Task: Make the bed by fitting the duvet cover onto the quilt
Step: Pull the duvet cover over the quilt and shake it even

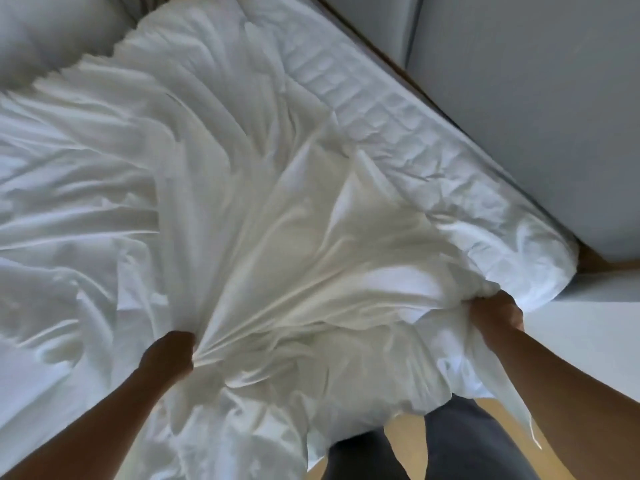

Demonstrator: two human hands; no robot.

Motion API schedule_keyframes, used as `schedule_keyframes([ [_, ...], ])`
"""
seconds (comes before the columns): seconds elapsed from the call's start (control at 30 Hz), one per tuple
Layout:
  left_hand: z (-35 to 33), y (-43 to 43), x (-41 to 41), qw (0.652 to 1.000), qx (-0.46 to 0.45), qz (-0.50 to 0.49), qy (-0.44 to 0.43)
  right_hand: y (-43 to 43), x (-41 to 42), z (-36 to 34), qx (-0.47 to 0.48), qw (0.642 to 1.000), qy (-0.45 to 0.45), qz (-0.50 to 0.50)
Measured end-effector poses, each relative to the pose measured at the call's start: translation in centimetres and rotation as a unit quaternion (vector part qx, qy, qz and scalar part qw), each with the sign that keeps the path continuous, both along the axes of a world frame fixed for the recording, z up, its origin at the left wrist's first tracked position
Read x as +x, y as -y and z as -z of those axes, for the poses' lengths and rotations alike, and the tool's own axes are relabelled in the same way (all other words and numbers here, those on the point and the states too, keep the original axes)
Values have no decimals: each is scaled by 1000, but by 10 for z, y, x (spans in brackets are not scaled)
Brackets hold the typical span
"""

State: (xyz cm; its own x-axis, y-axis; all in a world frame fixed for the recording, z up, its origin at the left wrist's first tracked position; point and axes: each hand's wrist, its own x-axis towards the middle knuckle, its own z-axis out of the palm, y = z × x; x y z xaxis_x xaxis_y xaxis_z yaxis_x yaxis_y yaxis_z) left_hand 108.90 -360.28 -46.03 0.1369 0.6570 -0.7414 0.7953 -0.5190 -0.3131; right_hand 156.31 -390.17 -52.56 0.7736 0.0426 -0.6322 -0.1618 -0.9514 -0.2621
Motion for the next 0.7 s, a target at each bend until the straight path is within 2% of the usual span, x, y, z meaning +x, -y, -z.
schedule_keyframes([
  [0.07, -7, -10, 35, 1000, 16, 22, 3, -3, 4, 0, -13, 1000, -23, -13],
  [0.13, -5, -21, 98, 982, 79, 33, 169, -4, 8, 3, -30, 998, -34, -32],
  [0.2, 3, -20, 169, 940, 94, 32, 325, -3, 10, 5, -50, 997, -32, -56],
  [0.23, 8, -15, 202, 938, 76, 34, 337, -3, 10, 5, -56, 996, -28, -65],
  [0.3, 24, -1, 246, 960, 18, 31, 279, -1, 8, 5, -60, 995, -20, -79],
  [0.37, 41, 7, 259, 965, -8, 17, 262, 2, 6, 8, -62, 994, -9, -86],
  [0.53, 56, -2, 184, 976, 16, 7, 217, 4, 10, 11, -68, 994, 2, -82],
  [0.63, 57, 1, 158, 963, 49, -15, 263, -2, 7, 10, -78, 994, -2, -79],
  [0.7, 56, 12, 188, 947, 57, 20, 315, -6, 6, 10, -79, 989, 47, -113],
])
